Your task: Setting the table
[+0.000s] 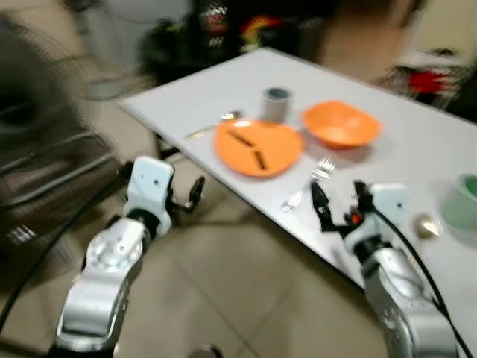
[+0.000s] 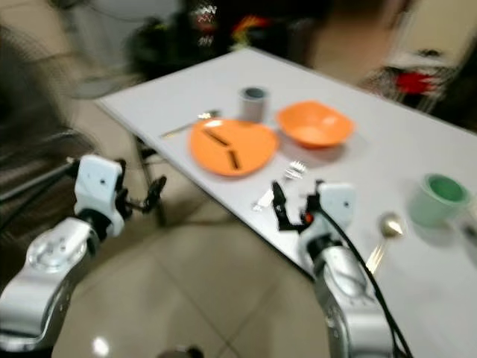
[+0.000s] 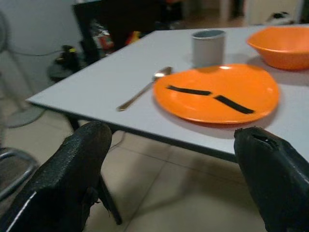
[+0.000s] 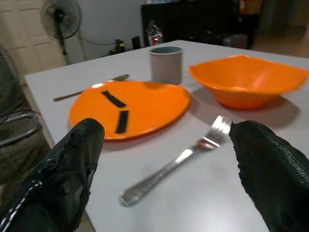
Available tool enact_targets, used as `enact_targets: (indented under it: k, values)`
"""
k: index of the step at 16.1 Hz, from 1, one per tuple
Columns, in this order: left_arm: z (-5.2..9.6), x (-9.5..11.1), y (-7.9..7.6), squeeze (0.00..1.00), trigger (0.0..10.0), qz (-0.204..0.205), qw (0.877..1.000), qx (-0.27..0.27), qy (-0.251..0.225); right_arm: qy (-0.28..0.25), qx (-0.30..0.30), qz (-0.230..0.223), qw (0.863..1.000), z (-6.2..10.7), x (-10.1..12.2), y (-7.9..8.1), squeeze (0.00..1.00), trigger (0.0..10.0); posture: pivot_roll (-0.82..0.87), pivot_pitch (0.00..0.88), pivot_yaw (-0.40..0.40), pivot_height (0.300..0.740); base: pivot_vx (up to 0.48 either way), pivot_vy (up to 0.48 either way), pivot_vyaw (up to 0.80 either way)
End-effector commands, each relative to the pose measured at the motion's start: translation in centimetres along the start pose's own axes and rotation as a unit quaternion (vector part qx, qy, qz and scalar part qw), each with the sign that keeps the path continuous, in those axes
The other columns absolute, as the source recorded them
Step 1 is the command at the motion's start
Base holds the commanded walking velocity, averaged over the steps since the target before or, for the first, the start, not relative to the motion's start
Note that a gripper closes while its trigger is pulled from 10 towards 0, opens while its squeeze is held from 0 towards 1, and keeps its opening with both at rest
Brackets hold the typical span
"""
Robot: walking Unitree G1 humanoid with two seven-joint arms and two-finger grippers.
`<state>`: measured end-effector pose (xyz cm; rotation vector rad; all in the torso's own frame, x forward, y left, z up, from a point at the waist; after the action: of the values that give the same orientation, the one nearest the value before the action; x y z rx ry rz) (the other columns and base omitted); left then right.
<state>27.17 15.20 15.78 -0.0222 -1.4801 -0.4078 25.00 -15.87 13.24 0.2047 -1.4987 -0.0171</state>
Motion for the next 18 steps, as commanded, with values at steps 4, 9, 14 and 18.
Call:
enact_targets:
  k: [4,9,14,18]
  values:
    - [-0.04,0.35,0.51,0.00,10.0,-0.006,1.000,0.008,-0.002,-0.005,-0.012,0.003,1.000,-0.32,-0.02,0.14,1.00,10.0,0.02,0.000,-0.014,0.740,0.000,0.128,0.10]
    - [-0.07,0.45,0.71,0.00,10.0,-0.009,1.000,0.005,-0.004,-0.008,-0.010,-0.016,1.000,-0.31,-0.16,0.19,1.00,10.0,0.02,0.000,-0.008,0.740,0.000,0.316,0.00]
    - [-0.24,0.58,0.73,0.00,10.0,-0.012,1.000,0.001,-0.007,-0.007,0.002,-0.010,1.000,-0.32,-0.22,0.49,1.00,10.0,0.03,0.000,-0.007,0.740,0.000,0.329,0.53]
    - [-0.17,0.57,0.70,0.00,10.0,-0.012,1.000,0.000,-0.007,-0.007,0.008,-0.009,1.000,-0.54,-0.24,0.66,1.00,10.0,0.04,0.000,-0.017,0.740,0.000,0.325,0.80]
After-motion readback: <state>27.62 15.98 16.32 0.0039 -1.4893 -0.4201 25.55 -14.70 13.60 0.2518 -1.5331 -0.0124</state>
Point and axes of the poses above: a point about 5 cm out from each wrist's last joint towards the gripper, its own z axis pointing back from the gripper into the wrist, its own x axis along the axis of the wrist's last joint, y = z × x, the point moved 1 cm from there along -z, pointing out of the wrist towards the gripper, and after that the axes turned 3 degrees about -z, right-handed, at the moved point
